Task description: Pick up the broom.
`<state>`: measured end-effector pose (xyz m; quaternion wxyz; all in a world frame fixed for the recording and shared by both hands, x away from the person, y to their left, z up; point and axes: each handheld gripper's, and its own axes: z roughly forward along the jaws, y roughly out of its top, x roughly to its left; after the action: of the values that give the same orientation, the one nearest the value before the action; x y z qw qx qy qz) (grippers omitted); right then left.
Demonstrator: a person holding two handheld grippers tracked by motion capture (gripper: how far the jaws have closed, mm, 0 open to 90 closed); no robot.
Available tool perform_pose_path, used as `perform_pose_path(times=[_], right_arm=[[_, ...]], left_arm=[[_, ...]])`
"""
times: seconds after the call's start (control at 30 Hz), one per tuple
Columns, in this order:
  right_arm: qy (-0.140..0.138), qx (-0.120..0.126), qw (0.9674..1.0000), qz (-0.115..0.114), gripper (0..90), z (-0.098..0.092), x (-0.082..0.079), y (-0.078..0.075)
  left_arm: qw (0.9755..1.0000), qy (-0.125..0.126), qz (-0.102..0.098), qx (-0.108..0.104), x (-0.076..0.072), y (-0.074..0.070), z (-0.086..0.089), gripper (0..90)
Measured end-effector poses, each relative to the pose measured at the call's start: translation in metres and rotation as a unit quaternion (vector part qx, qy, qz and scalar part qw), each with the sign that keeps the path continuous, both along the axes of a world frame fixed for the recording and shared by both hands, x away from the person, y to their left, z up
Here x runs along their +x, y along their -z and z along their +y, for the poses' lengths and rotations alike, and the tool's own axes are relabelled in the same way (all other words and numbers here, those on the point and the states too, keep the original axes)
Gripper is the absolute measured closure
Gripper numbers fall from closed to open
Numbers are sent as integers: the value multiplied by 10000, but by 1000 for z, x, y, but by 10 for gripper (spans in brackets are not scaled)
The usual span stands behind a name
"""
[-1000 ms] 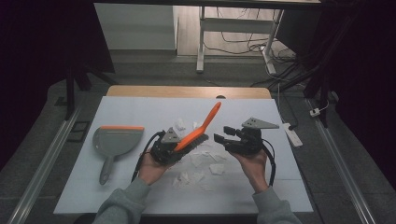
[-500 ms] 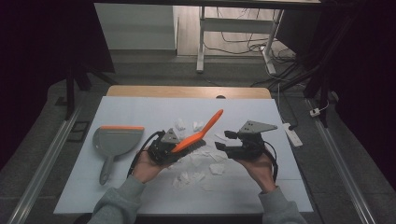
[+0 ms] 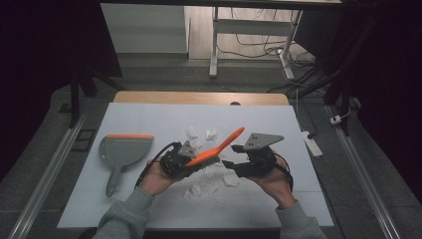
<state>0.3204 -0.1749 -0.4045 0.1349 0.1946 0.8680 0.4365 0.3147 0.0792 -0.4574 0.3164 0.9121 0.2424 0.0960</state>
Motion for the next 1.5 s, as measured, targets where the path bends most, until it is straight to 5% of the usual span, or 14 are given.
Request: perform_pose_path(times=[0.27,0.43,0.57,0.73,1.07,1.17,1.3,1.5], right_arm=[[-241,-615,9976,-207,356,15,-6,4],[-416,-994,9941,-132,358,22,-4,12],[-526,-1366,9892,8,374,27,-3,20],[-733,-1697,9824,254,414,34,-2,30],[-1173,-2118,9701,182,607,37,-5,39],[-1253,-2088,9697,188,647,35,-5,40],[-1077,-1942,9748,197,671,31,-3,37],[-749,-1754,9815,183,673,22,2,35]], left_arm=[[9987,344,92,357,-4,6,-17,802],[9970,566,98,525,-8,9,-26,802],[9944,708,13,779,-14,8,-34,802],[9932,851,0,790,-18,7,-38,802],[9917,1068,52,717,-16,7,-35,791],[9939,976,100,495,-11,4,-27,741],[9981,586,-122,115,-9,-2,-14,550],[9984,79,-443,-345,-12,-13,8,349]])
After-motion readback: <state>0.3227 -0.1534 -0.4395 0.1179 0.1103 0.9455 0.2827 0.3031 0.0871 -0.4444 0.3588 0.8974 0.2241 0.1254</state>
